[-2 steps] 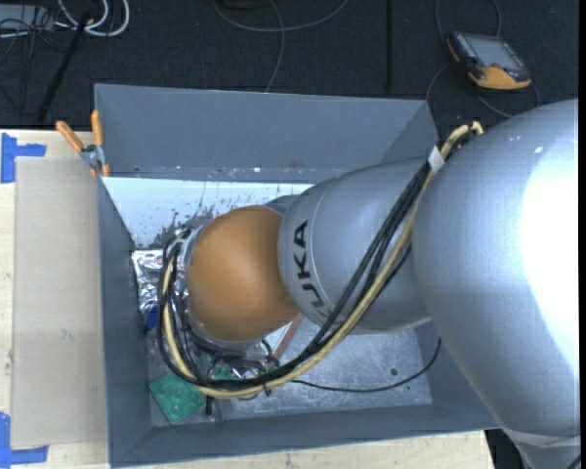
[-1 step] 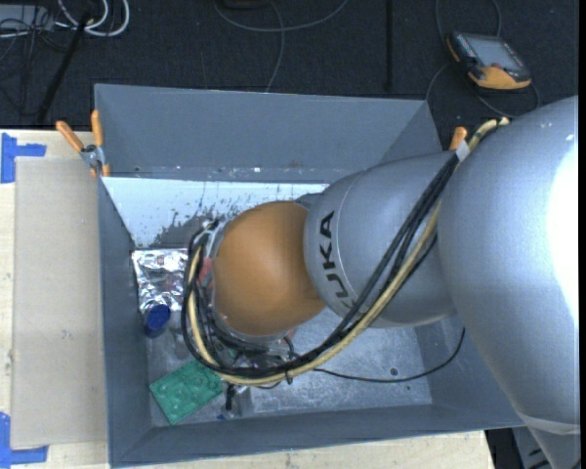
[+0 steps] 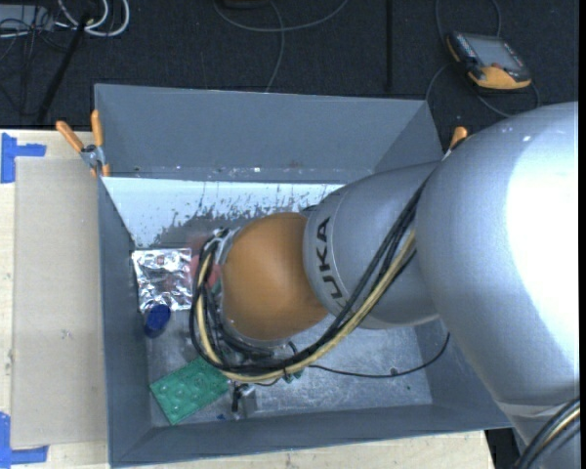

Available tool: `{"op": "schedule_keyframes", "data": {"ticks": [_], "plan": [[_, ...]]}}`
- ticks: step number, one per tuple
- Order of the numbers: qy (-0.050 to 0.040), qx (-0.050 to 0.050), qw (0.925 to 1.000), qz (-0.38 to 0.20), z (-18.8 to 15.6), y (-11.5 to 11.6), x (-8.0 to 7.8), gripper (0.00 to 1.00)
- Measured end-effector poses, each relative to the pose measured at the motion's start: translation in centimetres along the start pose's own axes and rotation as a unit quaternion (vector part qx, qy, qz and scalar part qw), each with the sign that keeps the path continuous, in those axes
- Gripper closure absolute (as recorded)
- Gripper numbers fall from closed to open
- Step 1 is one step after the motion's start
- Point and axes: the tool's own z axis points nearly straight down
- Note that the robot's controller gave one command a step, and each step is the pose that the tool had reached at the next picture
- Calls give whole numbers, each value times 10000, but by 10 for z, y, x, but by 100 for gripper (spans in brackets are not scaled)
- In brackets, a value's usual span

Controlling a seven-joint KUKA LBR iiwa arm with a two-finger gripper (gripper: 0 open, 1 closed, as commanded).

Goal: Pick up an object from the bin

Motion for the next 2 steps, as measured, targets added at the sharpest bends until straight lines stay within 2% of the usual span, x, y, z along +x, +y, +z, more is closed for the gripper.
{"op": "schedule_keyframes", "data": {"ticks": [1, 2], "plan": [[6, -7, 10000, 34, 1, 0, 0, 0], [-9, -3, 10000, 45, 0, -1, 0, 100]]}}
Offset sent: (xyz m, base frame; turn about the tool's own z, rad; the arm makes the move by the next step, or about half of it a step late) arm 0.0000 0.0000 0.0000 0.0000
